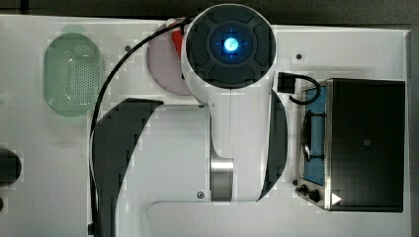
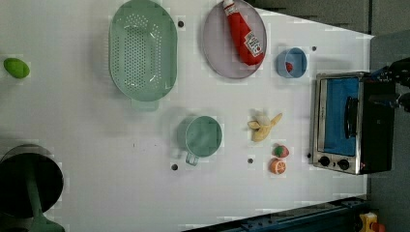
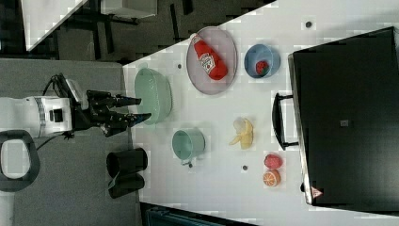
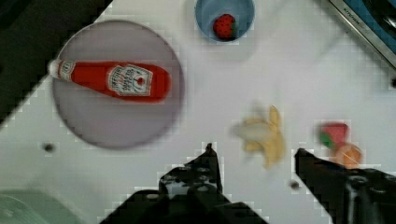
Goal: Pick Banana and place it in mug.
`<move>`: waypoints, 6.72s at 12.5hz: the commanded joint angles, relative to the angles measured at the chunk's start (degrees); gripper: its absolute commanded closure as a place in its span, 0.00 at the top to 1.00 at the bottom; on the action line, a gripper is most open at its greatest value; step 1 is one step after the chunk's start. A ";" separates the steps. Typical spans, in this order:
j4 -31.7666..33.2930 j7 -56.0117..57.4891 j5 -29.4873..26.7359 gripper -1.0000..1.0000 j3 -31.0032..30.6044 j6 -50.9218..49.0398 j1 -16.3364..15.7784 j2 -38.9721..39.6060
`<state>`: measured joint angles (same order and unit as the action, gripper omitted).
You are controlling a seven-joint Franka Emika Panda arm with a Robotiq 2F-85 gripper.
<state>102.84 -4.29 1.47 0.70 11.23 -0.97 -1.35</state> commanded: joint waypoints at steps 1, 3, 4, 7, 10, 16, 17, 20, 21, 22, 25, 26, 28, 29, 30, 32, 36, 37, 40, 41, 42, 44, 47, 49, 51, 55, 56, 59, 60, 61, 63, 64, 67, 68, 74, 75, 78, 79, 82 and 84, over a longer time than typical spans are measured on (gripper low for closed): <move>14.69 0.63 0.32 0.80 3.41 -9.49 -0.74 -22.05; 15.13 0.64 0.32 1.00 3.43 -9.45 -0.74 -21.82; 15.96 0.72 0.32 1.00 3.43 -9.07 -0.74 -21.48; 20.60 1.21 0.32 1.00 3.40 -2.00 -0.74 -18.92; 26.84 8.83 0.32 1.00 3.39 9.52 -0.74 -14.17; 35.61 21.41 0.33 1.00 3.37 33.74 -0.74 0.23; 36.46 22.51 0.33 1.00 3.38 37.07 -0.74 2.99; 37.99 22.52 0.33 1.00 3.29 47.35 -0.74 11.27; 38.02 22.52 0.33 1.00 2.94 49.50 -0.75 13.65; 37.88 22.51 0.33 1.00 2.47 50.37 -0.75 15.66; 37.55 22.47 0.33 1.00 1.97 55.06 -0.74 20.37; 37.58 22.47 0.32 1.00 1.97 57.23 -0.73 21.54; 37.76 22.48 0.32 1.00 1.59 58.50 -0.75 22.83; 37.75 22.47 0.32 0.95 1.46 58.49 -0.75 22.88; 37.88 22.48 0.32 0.75 1.50 58.44 -0.68 22.89; 37.68 22.47 0.32 0.55 1.35 58.56 -0.65 22.80; 37.82 22.47 0.32 0.33 1.49 58.51 -0.54 22.77; 37.61 22.47 0.31 0.33 1.51 58.49 -0.49 22.45; 37.49 22.48 0.28 0.33 1.72 56.76 -0.11 16.78; 37.43 22.48 0.29 0.33 2.05 53.74 -0.08 13.28; 37.17 22.48 0.29 0.33 2.44 49.02 -0.05 9.31; 35.19 22.48 0.29 0.33 2.92 37.20 -0.04 1.24; 29.68 22.05 0.30 0.33 2.47 18.90 -0.29 -7.68; 25.24 20.90 0.29 0.33 1.27 9.38 -0.46 -10.65; 22.58 18.06 0.28 0.33 -0.92 3.91 -0.91 -11.80; 22.29 6.11 -1.59 0.33 -8.71 3.47 -2.68 -12.23; 22.37 1.98 -3.39 0.33 -11.05 3.55 -3.13 -12.21; 24.71 -14.53 -9.51 0.33 -19.38 7.33 -3.56 -10.72; 25.96 -16.85 -9.49 0.33 -21.10 11.11 -3.57 -9.63; 27.34 -18.87 -9.49 0.33 -22.46 15.98 -3.57 -8.25; 30.67 -23.48 -9.32 0.33 -24.28 25.69 -3.57 -4.33; 31.92 -24.00 -9.09 0.33 -24.63 30.06 -3.58 -2.16; 32.75 -24.23 -8.90 0.33 -24.58 36.31 -3.56 4.95; 32.61 -24.22 -8.73 0.36 -24.34 36.93 -3.56 7.17; 32.43 -24.27 -8.53 1.00 -23.55 45.10 -3.54 12.50; 32.40 -24.25 -8.55 1.00 -23.56 44.90 -3.54 12.04; 31.31 -24.04 -8.60 1.00 -21.84 44.34 -2.71 7.30; 30.57 -23.15 -8.60 1.00 -20.57 42.15 -2.35 4.70; 25.87 -17.38 -8.58 1.00 -14.99 28.57 -1.35 -3.78; 20.25 -16.90 -8.57 1.00 -10.25 18.64 -0.62 -6.94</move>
<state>128.24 -23.91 -5.67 -12.53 31.39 -2.35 -6.75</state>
